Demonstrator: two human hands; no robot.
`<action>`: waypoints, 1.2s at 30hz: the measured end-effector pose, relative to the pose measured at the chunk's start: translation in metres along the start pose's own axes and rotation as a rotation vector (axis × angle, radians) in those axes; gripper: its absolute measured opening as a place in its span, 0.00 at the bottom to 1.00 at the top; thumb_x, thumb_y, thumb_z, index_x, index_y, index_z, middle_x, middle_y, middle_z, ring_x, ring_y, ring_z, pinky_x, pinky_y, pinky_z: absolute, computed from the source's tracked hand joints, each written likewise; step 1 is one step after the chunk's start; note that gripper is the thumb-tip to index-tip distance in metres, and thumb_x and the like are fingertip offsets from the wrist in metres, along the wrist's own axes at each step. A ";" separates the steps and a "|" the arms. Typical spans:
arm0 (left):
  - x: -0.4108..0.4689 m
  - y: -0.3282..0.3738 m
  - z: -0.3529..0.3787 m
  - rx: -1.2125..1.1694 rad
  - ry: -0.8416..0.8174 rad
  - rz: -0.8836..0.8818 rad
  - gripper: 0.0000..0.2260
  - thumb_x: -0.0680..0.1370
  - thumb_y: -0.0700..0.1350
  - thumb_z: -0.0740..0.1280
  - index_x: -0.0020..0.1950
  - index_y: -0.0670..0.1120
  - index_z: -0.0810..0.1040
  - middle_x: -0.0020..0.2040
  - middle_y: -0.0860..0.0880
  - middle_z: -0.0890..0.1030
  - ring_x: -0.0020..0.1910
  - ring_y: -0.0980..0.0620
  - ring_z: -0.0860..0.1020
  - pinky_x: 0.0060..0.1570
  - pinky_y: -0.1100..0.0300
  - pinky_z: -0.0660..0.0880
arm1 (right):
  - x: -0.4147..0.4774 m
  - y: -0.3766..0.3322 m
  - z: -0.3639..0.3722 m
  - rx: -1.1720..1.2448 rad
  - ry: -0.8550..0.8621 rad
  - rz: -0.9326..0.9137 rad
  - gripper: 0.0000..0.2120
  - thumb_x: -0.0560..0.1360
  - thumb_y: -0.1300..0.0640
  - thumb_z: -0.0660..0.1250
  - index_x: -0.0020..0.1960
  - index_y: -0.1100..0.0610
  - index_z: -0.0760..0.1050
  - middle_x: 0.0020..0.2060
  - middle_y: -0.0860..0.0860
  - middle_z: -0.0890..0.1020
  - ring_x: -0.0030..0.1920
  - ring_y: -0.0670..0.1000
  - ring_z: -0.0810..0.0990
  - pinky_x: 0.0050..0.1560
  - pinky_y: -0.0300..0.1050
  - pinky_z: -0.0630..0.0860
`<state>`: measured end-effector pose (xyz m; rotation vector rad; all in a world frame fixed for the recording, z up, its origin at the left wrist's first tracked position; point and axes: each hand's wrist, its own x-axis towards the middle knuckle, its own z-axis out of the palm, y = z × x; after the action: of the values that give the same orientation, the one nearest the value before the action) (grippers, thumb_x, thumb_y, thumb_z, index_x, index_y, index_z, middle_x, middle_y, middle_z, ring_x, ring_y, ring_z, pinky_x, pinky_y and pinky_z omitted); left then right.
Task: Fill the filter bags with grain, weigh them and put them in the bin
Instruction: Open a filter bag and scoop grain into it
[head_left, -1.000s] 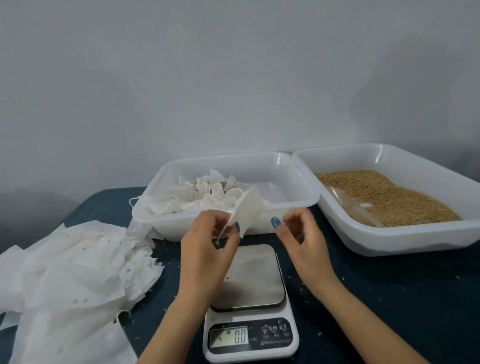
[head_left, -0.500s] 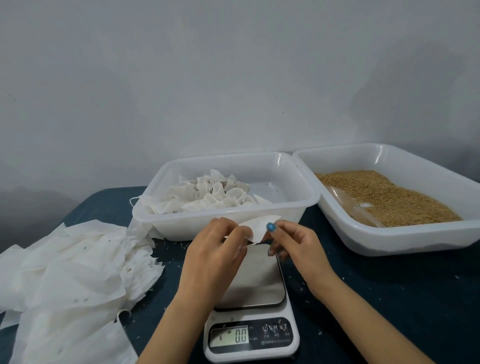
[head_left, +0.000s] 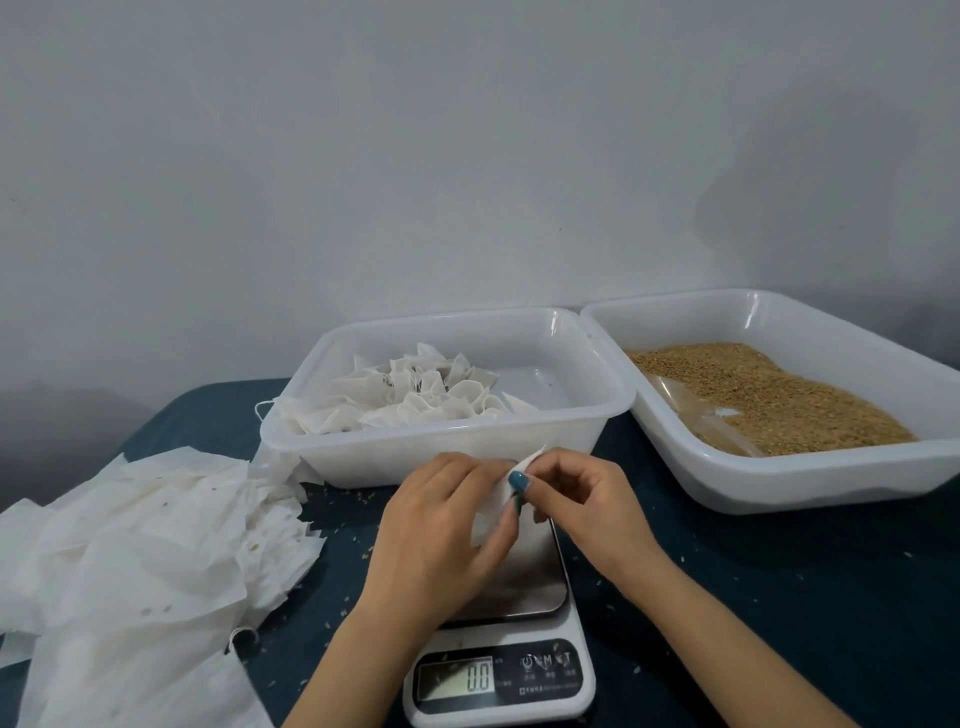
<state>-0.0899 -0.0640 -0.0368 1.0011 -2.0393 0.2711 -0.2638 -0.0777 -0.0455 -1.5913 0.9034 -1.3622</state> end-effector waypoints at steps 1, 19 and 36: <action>0.000 0.000 0.000 -0.004 0.002 0.001 0.10 0.77 0.47 0.67 0.54 0.44 0.83 0.48 0.51 0.83 0.46 0.51 0.79 0.46 0.56 0.77 | 0.000 0.001 0.000 -0.021 0.001 -0.006 0.03 0.75 0.62 0.72 0.43 0.56 0.83 0.37 0.50 0.84 0.36 0.45 0.81 0.38 0.37 0.77; -0.001 -0.001 0.000 -0.206 0.009 -0.258 0.15 0.74 0.46 0.68 0.60 0.51 0.76 0.53 0.58 0.77 0.51 0.60 0.78 0.49 0.61 0.77 | -0.007 -0.005 0.004 -0.331 0.015 -0.217 0.03 0.74 0.57 0.72 0.44 0.52 0.78 0.45 0.43 0.80 0.42 0.50 0.81 0.35 0.45 0.78; 0.000 0.002 0.002 -0.161 -0.146 0.057 0.25 0.74 0.55 0.70 0.69 0.47 0.72 0.67 0.54 0.73 0.70 0.54 0.69 0.70 0.56 0.65 | -0.008 -0.006 0.001 -0.329 0.037 -0.164 0.04 0.69 0.54 0.67 0.37 0.52 0.74 0.33 0.46 0.78 0.34 0.49 0.77 0.35 0.49 0.77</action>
<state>-0.0932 -0.0638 -0.0376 0.8861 -2.1858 0.0632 -0.2640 -0.0680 -0.0426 -1.9296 1.0822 -1.4132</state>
